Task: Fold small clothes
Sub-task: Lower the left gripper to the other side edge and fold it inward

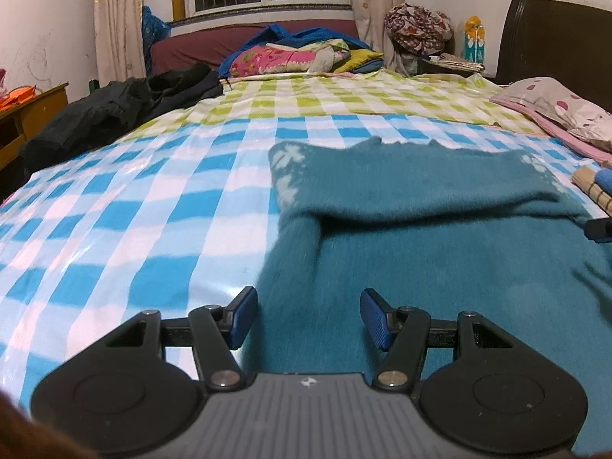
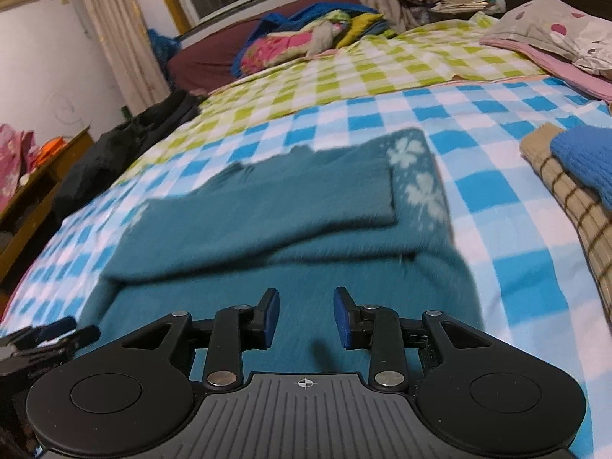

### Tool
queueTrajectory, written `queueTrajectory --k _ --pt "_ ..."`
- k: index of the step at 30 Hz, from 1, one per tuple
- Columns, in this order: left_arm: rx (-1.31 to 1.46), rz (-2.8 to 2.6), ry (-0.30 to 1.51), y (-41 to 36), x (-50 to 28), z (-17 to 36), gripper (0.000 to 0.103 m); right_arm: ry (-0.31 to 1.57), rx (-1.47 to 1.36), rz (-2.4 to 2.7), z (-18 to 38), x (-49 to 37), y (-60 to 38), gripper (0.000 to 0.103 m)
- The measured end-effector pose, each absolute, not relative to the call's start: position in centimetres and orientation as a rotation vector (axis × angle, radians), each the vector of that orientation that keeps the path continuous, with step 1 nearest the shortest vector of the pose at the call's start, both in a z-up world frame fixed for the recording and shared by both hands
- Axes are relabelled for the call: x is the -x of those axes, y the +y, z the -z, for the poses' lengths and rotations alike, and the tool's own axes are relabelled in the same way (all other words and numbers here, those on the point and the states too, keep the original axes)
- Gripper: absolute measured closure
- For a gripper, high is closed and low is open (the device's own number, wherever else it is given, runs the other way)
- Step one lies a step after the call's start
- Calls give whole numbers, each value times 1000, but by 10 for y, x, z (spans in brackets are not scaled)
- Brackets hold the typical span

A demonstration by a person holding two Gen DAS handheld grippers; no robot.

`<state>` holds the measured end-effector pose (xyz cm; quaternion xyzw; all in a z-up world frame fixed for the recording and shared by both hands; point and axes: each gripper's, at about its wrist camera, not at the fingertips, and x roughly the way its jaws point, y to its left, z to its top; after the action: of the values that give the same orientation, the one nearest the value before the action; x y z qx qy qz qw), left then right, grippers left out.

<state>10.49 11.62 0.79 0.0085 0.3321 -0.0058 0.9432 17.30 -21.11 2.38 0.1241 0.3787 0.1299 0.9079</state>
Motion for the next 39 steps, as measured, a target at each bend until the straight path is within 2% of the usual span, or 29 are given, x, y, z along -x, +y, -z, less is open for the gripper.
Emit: queueTrajectory --k 18,39 --pt "32 -3 741 124 -20 3 39 885 -237 -297 -6 -72 -212 69" --pt "44 17 808 120 13 11 39 900 -214 -279 -3 -25 -211 63"
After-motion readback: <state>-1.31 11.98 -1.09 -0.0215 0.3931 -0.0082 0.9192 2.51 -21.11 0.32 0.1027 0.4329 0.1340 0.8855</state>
